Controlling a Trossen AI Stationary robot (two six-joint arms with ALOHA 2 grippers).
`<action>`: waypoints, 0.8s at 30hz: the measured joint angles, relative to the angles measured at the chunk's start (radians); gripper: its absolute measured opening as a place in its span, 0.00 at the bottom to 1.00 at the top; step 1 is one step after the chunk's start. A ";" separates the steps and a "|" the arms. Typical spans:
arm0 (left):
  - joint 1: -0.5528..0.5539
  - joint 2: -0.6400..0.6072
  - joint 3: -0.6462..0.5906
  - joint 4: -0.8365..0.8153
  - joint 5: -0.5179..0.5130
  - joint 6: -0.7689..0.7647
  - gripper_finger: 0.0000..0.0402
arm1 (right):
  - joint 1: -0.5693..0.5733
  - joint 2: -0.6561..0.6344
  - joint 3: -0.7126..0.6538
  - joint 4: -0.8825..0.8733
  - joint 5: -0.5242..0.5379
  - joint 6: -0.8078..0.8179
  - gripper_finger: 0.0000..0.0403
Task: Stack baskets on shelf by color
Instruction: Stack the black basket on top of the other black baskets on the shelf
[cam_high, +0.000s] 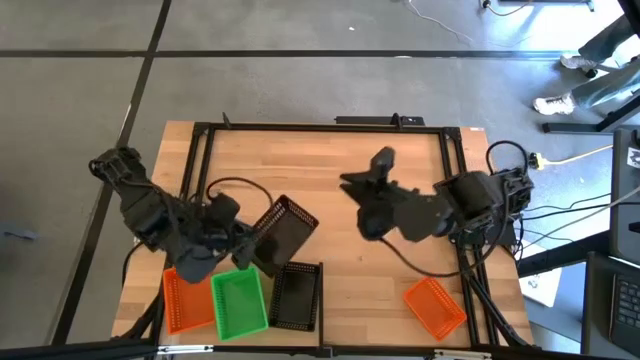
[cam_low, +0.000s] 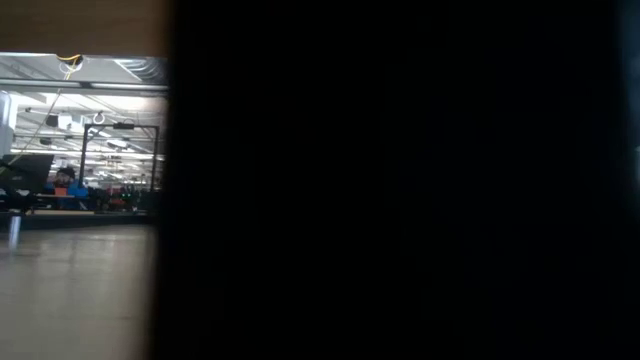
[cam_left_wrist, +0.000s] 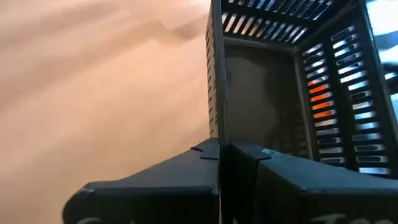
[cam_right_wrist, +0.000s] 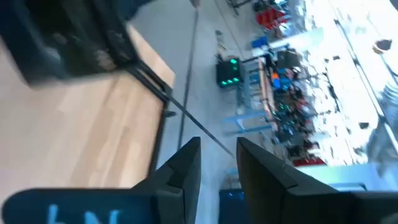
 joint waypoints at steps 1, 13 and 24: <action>-0.013 -0.001 0.000 0.016 -0.001 -0.039 0.00 | -0.001 -0.010 0.000 -0.001 0.015 0.000 0.26; -0.114 0.108 0.000 0.303 0.050 -0.287 0.00 | -0.014 -0.073 0.000 -0.060 0.084 0.065 0.26; -0.146 0.259 0.000 0.306 0.116 -0.498 0.00 | -0.013 -0.074 0.000 -0.098 -0.083 0.055 0.26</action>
